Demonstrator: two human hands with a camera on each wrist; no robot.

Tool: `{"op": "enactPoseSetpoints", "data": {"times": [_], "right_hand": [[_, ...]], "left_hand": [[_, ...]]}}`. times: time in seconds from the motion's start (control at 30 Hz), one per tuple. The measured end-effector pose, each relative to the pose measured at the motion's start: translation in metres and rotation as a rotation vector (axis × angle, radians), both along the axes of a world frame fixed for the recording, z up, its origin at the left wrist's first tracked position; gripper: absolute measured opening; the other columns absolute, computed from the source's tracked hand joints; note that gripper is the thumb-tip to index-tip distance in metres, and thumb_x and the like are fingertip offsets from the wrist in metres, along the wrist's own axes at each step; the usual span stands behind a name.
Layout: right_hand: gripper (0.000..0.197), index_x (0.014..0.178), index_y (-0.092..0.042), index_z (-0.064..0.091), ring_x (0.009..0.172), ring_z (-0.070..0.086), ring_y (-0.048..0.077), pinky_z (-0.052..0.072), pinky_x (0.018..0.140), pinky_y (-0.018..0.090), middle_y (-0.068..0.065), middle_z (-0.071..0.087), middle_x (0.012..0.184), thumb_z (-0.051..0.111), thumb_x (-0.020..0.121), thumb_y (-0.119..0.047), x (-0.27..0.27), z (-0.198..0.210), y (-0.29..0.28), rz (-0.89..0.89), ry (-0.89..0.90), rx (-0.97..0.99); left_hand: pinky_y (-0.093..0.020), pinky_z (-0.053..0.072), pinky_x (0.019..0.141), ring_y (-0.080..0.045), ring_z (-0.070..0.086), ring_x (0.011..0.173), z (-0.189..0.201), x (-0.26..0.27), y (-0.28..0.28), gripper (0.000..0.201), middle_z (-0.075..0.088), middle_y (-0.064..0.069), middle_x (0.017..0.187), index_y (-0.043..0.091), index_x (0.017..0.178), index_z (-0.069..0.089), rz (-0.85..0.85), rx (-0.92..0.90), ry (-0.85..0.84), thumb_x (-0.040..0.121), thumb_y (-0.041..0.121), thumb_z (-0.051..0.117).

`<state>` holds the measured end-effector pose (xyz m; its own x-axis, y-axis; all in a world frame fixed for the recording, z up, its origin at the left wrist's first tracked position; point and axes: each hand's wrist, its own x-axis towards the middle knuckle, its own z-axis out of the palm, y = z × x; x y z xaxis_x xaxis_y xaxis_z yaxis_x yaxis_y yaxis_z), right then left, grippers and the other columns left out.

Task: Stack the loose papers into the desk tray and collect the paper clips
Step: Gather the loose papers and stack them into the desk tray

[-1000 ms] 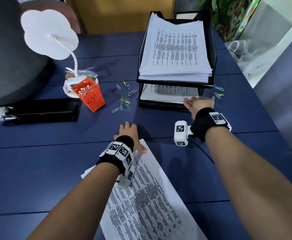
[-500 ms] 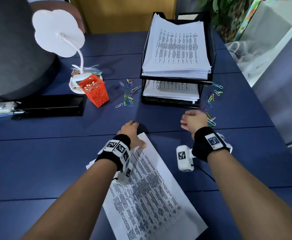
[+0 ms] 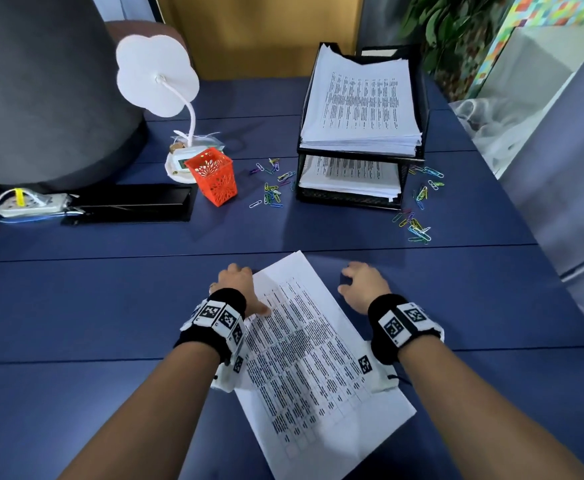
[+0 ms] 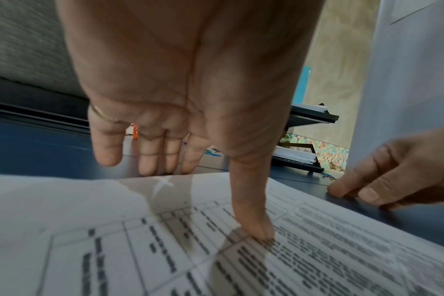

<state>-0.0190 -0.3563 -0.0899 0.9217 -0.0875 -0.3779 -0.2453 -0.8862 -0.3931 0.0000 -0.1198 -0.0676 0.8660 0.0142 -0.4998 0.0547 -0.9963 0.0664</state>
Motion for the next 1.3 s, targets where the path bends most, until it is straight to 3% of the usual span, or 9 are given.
{"op": "enactPoseSetpoints", "data": {"times": [0.13,0.43,0.6,0.7,0.8,0.9,1.03,1.2,1.3], "right_hand": [[0.058,0.147,-0.016,0.027,0.147,0.005,0.022,0.017,0.116,0.050,-0.003,0.011,0.159,0.046,0.094,-0.030,-0.014,0.004,0.008,0.126,0.103,-0.130],[0.062,0.151,-0.017,0.017,0.148,-0.003,0.019,0.008,0.118,0.052,-0.004,0.001,0.160,0.039,0.097,-0.039,-0.020,0.008,0.010,0.117,0.154,-0.087],[0.054,0.134,-0.021,0.050,0.145,0.020,0.021,0.019,0.117,0.049,0.001,0.035,0.151,0.063,0.085,-0.039,-0.017,0.006,0.001,-0.002,0.076,0.153],[0.017,0.085,-0.028,0.067,0.102,0.063,0.019,0.047,0.095,0.040,-0.005,0.070,0.101,0.071,0.070,-0.036,-0.023,0.005,-0.001,-0.123,-0.048,0.348],[0.010,0.074,-0.019,0.058,0.078,0.059,0.021,0.048,0.078,0.033,0.007,0.068,0.085,0.065,0.081,-0.018,-0.030,0.010,0.003,-0.164,-0.078,0.458],[0.016,0.077,-0.018,0.054,0.078,0.057,0.021,0.049,0.079,0.037,0.014,0.068,0.089,0.055,0.090,-0.008,-0.034,0.014,0.003,-0.264,-0.112,0.598],[0.017,0.083,-0.016,0.056,0.081,0.060,0.019,0.049,0.077,0.031,0.007,0.067,0.090,0.051,0.094,-0.004,-0.033,0.025,-0.001,-0.413,-0.197,0.822],[0.010,0.097,-0.008,0.056,0.082,0.058,0.019,0.050,0.079,0.031,0.009,0.064,0.095,0.047,0.096,-0.002,-0.023,0.050,0.004,-0.487,-0.282,1.024],[0.017,0.087,-0.014,0.054,0.089,0.057,0.020,0.047,0.090,0.036,0.006,0.064,0.092,0.048,0.095,-0.001,-0.015,0.070,0.009,-0.507,-0.386,1.084]], "left_hand": [[-0.046,0.037,0.103,-0.030,0.038,0.127,-0.003,-0.009,0.004,0.093,0.041,-0.011,0.134,0.013,0.135,0.038,0.043,0.004,-0.037,0.064,0.056,0.079],[-0.045,0.034,0.102,-0.031,0.040,0.125,-0.004,-0.012,0.005,0.089,0.047,-0.010,0.131,0.013,0.129,0.039,0.028,-0.012,-0.035,0.063,0.059,0.078],[-0.038,0.034,0.087,-0.032,0.051,0.106,-0.015,-0.014,0.006,0.069,0.060,-0.008,0.109,0.018,0.114,0.042,0.092,-0.254,-0.089,0.064,0.043,0.081],[-0.036,0.034,0.081,-0.034,0.052,0.101,-0.009,-0.012,0.006,0.058,0.059,-0.008,0.100,0.021,0.103,0.044,0.136,-0.371,-0.170,0.064,0.042,0.080],[-0.037,0.030,0.091,-0.027,0.051,0.105,0.005,-0.011,0.005,0.058,0.060,-0.002,0.102,0.019,0.104,0.052,0.083,-0.355,-0.389,0.061,0.046,0.081],[-0.042,0.015,0.111,-0.023,0.038,0.129,0.007,-0.011,0.010,0.091,0.046,0.000,0.133,0.022,0.131,0.042,0.182,-0.354,-0.612,0.056,0.056,0.081],[-0.042,0.023,0.114,-0.027,0.029,0.138,0.006,-0.008,0.016,0.116,0.031,-0.011,0.148,0.010,0.148,0.014,0.523,-0.708,-0.508,0.063,0.048,0.083],[-0.035,0.042,0.097,-0.024,0.051,0.118,0.014,-0.009,0.012,0.077,0.051,-0.006,0.130,0.004,0.140,0.033,0.630,-1.050,-0.217,0.083,0.041,0.069],[-0.034,0.047,0.093,-0.026,0.061,0.108,0.029,-0.006,0.004,0.036,0.064,-0.007,0.109,0.004,0.116,0.055,0.610,-1.214,-0.383,0.087,0.022,0.067]]}}
